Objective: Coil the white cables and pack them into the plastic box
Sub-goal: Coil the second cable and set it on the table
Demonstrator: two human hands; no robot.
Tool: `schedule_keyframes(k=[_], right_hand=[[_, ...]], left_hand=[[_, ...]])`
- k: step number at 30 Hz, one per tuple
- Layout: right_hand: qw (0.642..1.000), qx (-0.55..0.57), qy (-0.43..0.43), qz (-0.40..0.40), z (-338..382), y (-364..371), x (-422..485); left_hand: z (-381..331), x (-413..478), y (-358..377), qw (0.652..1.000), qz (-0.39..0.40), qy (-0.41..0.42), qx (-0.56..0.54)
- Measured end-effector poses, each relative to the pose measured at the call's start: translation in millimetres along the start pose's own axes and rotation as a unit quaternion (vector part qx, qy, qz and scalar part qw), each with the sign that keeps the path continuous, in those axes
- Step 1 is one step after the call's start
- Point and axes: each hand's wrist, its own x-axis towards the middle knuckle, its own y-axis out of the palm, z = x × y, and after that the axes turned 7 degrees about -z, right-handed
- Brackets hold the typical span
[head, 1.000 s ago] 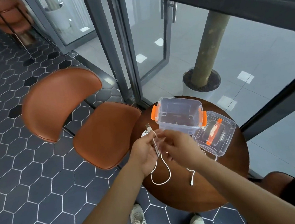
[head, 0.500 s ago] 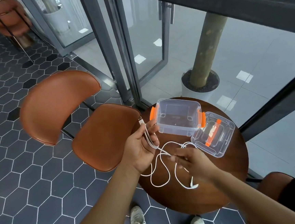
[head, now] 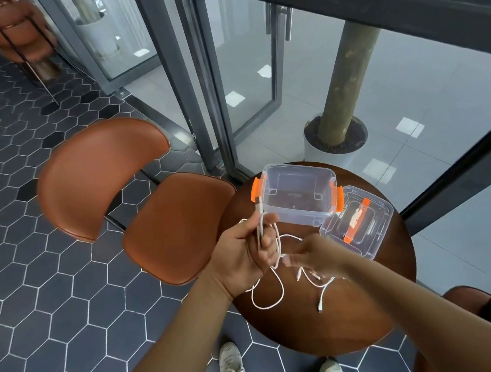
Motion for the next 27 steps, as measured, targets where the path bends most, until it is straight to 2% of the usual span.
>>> schedule_keyframes(k=[2,4,7,9,11,13,14,15,17,21,24,27], right_hand=[[0.999,0.029,0.004,-0.021,15.4,-11.4,8.2],[0.992,0.115,0.029,-0.033,27.3,-27.4,14.2],[0.963,0.265,0.048,-0.011,41.4,-48.3,17.1],[0.953,0.3,0.035,0.004,51.6,-55.8,15.2],[0.971,0.239,0.01,-0.018,62.3,-56.9,11.5],[0.993,0.072,-0.042,-0.086,71.5,-56.3,7.7],[0.99,-0.009,-0.071,-0.118,74.5,-54.3,5.3],[0.984,-0.061,-0.091,-0.14,76.4,-51.3,2.3],[0.978,-0.086,-0.106,-0.155,75.4,-42.6,-3.3],[0.979,-0.031,-0.111,-0.165,66.7,-17.8,-8.4],[0.974,0.0,-0.106,-0.2,59.5,-1.5,-10.2],[0.963,0.008,-0.161,-0.216,51.3,13.9,-15.4]], left_hand=[[0.8,1.0,0.8,0.998,-0.018,-0.028,0.061],[0.4,2.0,1.0,0.985,-0.047,-0.047,0.159],[0.5,1.9,2.5,0.947,-0.08,-0.061,0.304],[0.5,2.6,1.8,0.923,-0.099,-0.065,0.366],[0.0,4.6,-1.2,0.899,-0.126,-0.07,0.414],[0.5,7.4,-6.0,0.872,-0.165,-0.072,0.455],[1.3,8.5,-8.4,0.866,-0.185,-0.068,0.46],[2.8,9.7,-10.9,0.87,-0.203,-0.057,0.446],[4.2,11.4,-13.4,0.905,-0.224,-0.026,0.361],[2.5,11.0,-14.0,0.963,-0.194,-0.004,0.188],[-0.5,9.3,-10.2,0.979,-0.172,-0.002,0.111],[-1.3,11.9,-7.4,0.977,-0.202,0.031,0.058]])
